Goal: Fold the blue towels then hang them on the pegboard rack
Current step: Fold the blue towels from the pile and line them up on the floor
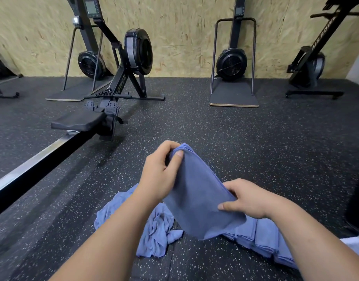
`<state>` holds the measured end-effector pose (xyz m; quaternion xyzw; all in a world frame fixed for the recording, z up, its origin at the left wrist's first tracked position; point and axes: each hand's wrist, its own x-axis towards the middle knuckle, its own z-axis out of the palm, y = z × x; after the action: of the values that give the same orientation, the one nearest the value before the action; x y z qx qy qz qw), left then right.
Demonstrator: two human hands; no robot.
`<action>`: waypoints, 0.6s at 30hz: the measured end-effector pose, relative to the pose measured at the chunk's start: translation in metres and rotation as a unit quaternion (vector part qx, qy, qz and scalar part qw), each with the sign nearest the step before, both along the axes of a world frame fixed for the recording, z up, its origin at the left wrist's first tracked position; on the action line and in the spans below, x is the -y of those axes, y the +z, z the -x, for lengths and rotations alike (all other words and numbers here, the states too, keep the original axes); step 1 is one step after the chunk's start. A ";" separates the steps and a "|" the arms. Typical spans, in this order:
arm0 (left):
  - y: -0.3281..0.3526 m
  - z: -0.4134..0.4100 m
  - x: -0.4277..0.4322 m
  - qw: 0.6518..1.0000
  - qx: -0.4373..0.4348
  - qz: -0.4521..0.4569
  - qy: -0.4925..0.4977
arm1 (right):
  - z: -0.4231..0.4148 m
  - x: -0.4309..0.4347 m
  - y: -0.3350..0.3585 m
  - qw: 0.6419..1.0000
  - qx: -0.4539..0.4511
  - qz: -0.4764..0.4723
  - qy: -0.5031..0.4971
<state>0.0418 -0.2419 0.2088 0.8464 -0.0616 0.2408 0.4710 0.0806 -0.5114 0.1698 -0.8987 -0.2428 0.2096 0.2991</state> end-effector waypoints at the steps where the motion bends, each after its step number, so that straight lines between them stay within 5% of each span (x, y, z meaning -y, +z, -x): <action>1: -0.001 -0.002 -0.006 1.000 0.003 0.012 0.020 | -0.002 0.004 -0.001 0.999 0.014 0.026 -0.014; 9: -0.023 -0.019 -0.046 0.991 -0.044 0.012 0.123 | -0.020 0.035 -0.003 0.985 0.108 0.098 -0.095; 13: -0.027 -0.023 -0.052 0.982 -0.103 0.076 0.140 | -0.020 0.038 0.009 0.978 0.153 0.005 -0.141; 18: -0.022 -0.023 -0.051 0.945 -0.176 0.211 0.175 | -0.019 0.032 0.021 0.936 0.139 -0.233 -0.225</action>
<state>0.0652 -0.1911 0.1872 0.7540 0.2236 0.1739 0.5927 0.1000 -0.5437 0.1906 -0.8551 -0.1155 -0.0531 0.5027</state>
